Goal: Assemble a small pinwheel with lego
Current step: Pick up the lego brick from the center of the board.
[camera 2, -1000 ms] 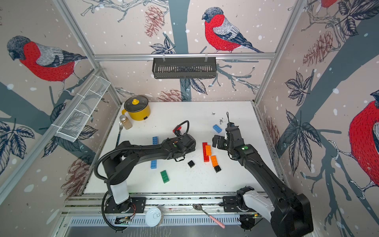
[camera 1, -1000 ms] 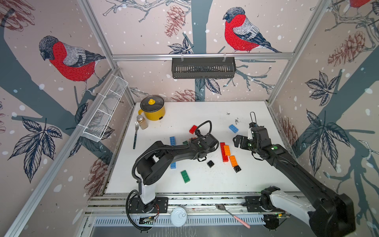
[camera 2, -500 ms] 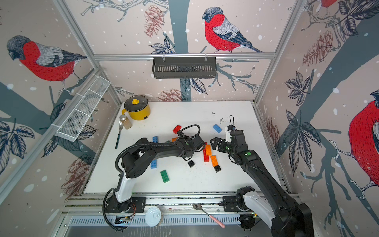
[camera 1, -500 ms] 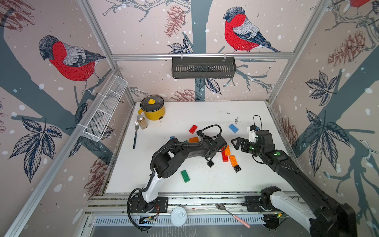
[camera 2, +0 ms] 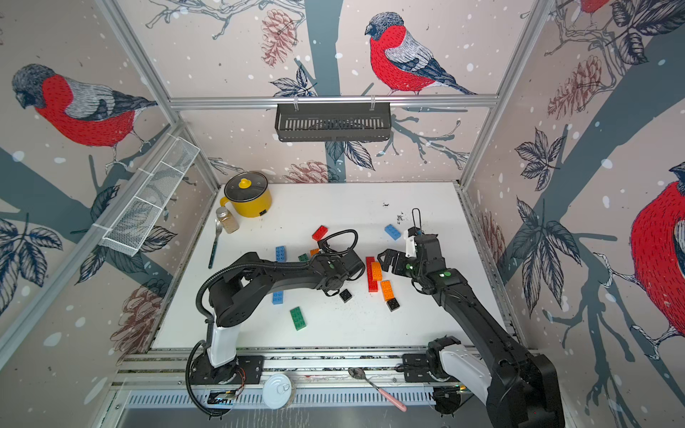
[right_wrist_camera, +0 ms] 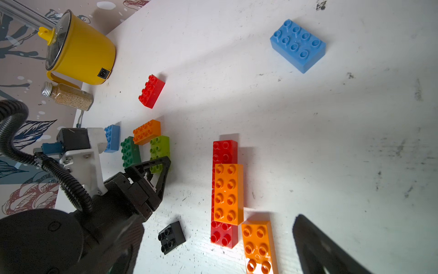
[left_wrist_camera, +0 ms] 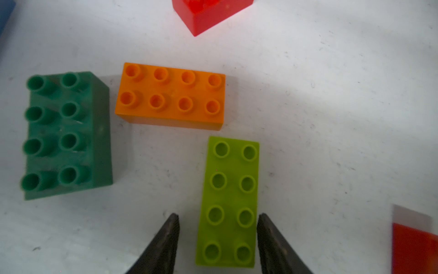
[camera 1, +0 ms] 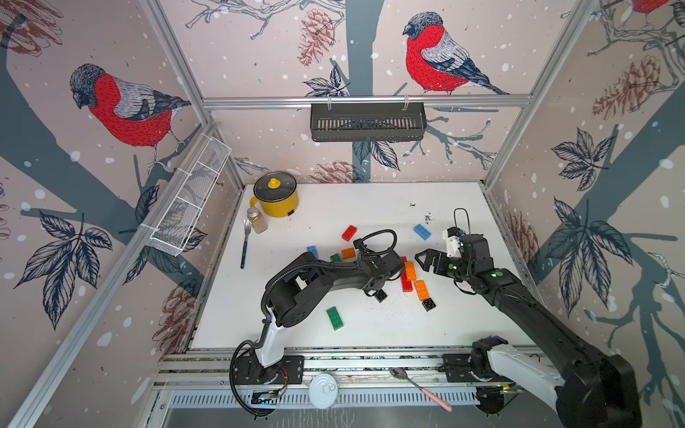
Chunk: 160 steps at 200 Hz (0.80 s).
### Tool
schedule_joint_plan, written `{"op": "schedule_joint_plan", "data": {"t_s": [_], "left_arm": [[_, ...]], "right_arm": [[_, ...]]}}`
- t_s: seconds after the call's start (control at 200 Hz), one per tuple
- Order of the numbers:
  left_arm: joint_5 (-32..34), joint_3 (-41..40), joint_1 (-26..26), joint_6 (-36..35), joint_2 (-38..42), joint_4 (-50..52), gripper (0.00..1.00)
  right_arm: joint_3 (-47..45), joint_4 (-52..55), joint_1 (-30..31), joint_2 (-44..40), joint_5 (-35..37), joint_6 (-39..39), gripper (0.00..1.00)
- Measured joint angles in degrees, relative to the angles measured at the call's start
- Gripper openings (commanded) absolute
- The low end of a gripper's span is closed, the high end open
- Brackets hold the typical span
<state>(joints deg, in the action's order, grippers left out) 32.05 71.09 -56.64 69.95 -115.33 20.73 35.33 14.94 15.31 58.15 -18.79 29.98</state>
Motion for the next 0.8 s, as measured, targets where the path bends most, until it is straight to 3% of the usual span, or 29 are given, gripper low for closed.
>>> {"op": "schedule_joint_plan", "data": {"t_s": [0.27, 0.585, 0.8], "left_arm": [[-0.09, -0.31, 0.00, -2.01, -0.28, -0.83, 0.45], [0.96, -1.66, 0.28, -1.73, 0.04, -3.39, 0.31], [-2.89, -6.78, 0.59, -5.25, 5.31, -5.53, 0.27]], "right_arm": [[-0.52, -0.24, -0.02, 0.87, 0.04, 0.02, 0.99], [-0.50, -0.37, -0.02, 1.60, 0.92, 0.02, 0.99], [-0.07, -0.42, -1.07, 2.51, 1.60, 0.02, 0.99]]}}
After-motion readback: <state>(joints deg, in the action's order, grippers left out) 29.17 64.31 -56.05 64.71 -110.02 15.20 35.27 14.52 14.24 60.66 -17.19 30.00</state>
